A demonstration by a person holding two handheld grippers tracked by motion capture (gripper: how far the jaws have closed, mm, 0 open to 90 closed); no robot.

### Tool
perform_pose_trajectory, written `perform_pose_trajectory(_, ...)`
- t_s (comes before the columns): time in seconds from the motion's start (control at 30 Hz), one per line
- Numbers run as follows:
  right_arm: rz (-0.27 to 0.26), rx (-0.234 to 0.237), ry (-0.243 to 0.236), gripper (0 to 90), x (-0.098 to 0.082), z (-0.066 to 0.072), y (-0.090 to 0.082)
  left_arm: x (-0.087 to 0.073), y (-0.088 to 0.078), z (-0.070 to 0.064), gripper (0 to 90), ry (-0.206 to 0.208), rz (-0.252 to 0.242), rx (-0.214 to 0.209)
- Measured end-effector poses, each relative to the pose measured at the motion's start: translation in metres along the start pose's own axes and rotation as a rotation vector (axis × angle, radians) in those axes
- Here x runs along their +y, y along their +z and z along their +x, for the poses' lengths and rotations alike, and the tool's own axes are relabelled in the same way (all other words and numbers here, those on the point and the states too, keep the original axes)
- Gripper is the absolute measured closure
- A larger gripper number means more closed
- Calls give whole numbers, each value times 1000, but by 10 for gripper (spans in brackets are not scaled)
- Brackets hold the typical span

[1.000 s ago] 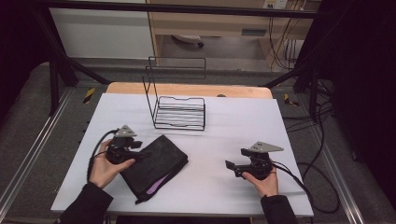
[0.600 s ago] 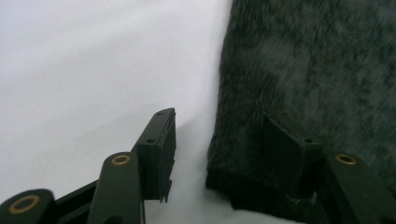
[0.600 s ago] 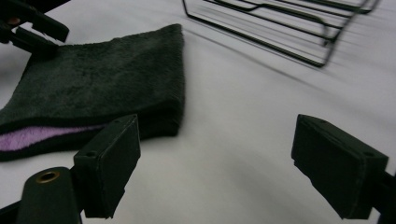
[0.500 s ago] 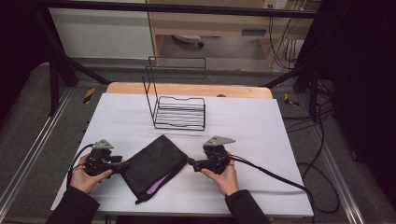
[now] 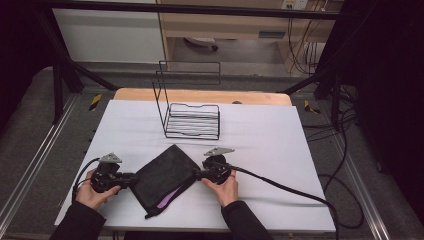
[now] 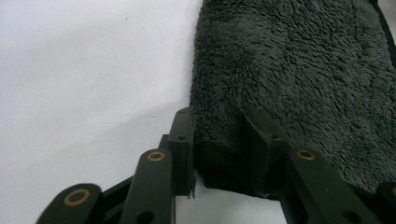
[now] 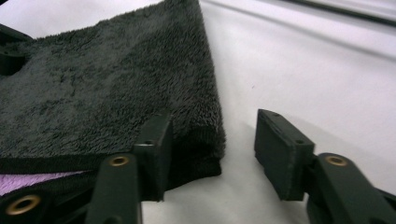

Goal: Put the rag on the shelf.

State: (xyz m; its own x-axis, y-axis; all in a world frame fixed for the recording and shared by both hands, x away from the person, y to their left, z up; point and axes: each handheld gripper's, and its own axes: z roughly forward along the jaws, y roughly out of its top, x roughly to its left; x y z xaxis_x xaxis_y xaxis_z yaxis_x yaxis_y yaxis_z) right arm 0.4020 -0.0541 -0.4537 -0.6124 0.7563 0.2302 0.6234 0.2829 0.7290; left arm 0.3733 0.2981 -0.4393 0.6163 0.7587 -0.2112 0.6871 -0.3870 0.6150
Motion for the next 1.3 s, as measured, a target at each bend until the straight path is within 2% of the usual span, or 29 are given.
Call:
perform_pose_trajectory(0.2, -5, 21, 17, 611, -4, 3, 3, 0, 0, -1, 705, 7, 5, 0)
perform_pose_trajectory(0.23, -2, 35, 22, 664, -4, 3, 3, 0, -1, -2, 714, 9, 7, 3)
perform_pose_trajectory(0.4, 13, 75, 49, 767, -2, 2, 3, 1, -3, -4, 786, 6, 10, 5)
perform_pose_trajectory(0.63, 17, 104, 46, 809, 6, -2, -4, 2, -7, -7, 814, -16, 1, -6)
perform_pose_trajectory(0.73, 14, 125, 49, 812, 14, -5, -12, 3, -10, -12, 816, -29, -10, -29)
perform_pose_trajectory(0.77, 16, 125, 47, 814, 20, -8, -18, 3, -10, -14, 817, -37, -17, -53)
perform_pose_trajectory(0.9, 34, 106, 30, 815, 26, -13, -24, 4, -5, -28, 816, -50, -16, -99)
perform_pose_trajectory(1.03, 59, 56, -18, 815, 37, -25, -28, 4, 4, -51, 814, -34, -18, -103)
perform_pose_trajectory(1.17, 63, 41, -51, 815, 44, -34, -26, 3, 12, -70, 814, -46, -32, -125)
perform_pose_trajectory(1.27, 66, 40, -88, 815, 51, -40, -20, 2, 17, -85, 814, -23, -35, -100)
perform_pose_trajectory(1.3, 70, 40, -117, 815, 53, -40, -16, 2, 17, -87, 814, -20, -42, -96)
